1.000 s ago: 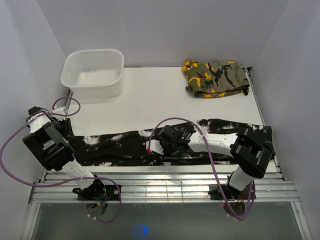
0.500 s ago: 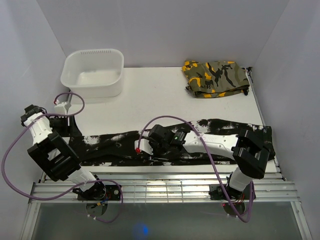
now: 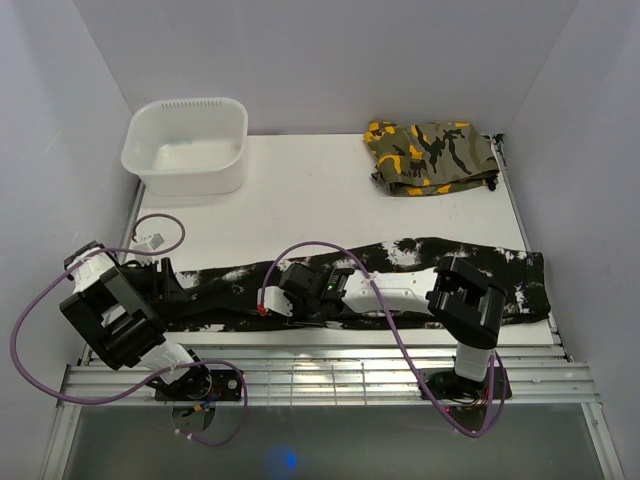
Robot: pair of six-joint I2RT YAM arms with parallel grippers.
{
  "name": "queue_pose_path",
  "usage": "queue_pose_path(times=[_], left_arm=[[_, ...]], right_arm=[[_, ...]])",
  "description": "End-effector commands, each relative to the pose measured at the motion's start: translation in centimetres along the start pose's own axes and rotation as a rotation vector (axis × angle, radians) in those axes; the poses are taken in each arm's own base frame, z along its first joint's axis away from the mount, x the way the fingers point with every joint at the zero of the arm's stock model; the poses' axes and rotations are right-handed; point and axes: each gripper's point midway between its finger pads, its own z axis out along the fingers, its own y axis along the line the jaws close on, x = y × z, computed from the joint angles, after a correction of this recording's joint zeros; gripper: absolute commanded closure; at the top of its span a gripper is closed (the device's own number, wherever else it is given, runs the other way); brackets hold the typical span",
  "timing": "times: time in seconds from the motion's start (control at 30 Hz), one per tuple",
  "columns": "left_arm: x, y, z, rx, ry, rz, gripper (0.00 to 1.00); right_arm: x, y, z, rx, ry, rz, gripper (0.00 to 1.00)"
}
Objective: Fold and stack the trousers
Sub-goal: Fold the trousers
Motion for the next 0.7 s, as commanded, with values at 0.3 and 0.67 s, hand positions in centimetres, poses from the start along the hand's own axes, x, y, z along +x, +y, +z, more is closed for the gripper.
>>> queue_pose_path(times=[0.3, 0.67], left_arm=[[-1.0, 0.8, -1.6, -0.008, -0.085, 0.014, 0.31], [-1.4, 2.3, -2.0, -0.031, -0.107, -0.019, 0.3]], right_arm=[[-3.5, -1.2, -5.3, 0.065, -0.12, 0.022, 0.49], [-0.6, -0.1, -2.0, 0.022, -0.054, -0.028, 0.55]])
